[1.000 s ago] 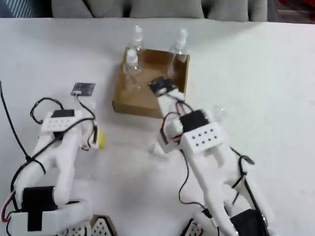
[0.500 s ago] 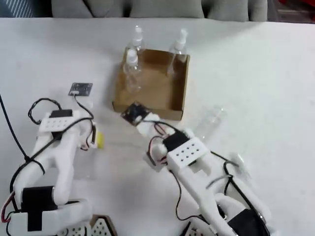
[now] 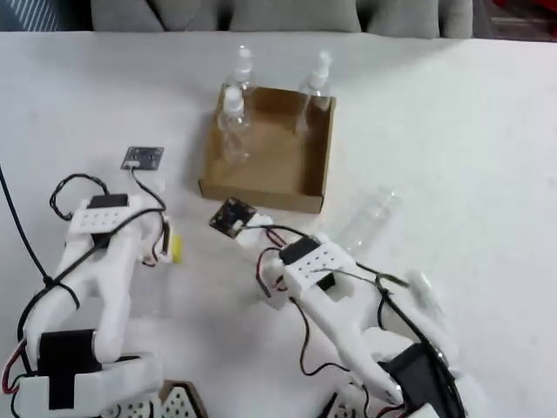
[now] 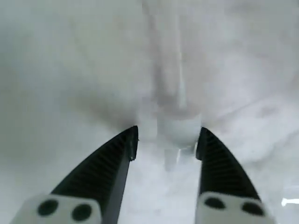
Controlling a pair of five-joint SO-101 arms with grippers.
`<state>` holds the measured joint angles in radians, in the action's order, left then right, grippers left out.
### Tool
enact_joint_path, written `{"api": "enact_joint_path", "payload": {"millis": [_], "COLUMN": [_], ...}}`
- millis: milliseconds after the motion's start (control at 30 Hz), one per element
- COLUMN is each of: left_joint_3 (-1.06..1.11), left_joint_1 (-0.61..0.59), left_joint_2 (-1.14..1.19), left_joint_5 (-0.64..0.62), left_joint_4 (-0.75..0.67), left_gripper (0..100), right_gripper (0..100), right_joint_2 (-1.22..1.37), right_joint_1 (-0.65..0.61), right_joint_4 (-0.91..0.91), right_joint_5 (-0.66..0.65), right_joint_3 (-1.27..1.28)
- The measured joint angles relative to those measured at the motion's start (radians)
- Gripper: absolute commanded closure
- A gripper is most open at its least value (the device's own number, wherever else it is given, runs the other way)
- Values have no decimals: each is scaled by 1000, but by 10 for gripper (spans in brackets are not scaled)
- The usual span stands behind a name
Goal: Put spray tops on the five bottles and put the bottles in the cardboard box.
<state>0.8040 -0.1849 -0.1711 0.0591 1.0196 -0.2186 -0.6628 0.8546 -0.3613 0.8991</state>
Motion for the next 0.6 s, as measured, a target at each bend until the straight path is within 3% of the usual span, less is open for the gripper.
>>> {"api": "enact_joint_path", "payload": {"millis": [67,300,600], "left_joint_3": [0,0,0], "left_joint_1": [0,0,0], "left_joint_2": [0,0,0], "left_joint_5": [0,0,0], "left_joint_4": [0,0,0], "left_gripper": [979,979,979], "right_gripper": [987,981,981], "right_joint_2": [0,-17,-212], "right_joint_1": [2,2,5], "right_joint_4": [0,29,307], "right_joint_5": [-6,-97,-549], "right_joint_3": [-2,-2,-2]}}
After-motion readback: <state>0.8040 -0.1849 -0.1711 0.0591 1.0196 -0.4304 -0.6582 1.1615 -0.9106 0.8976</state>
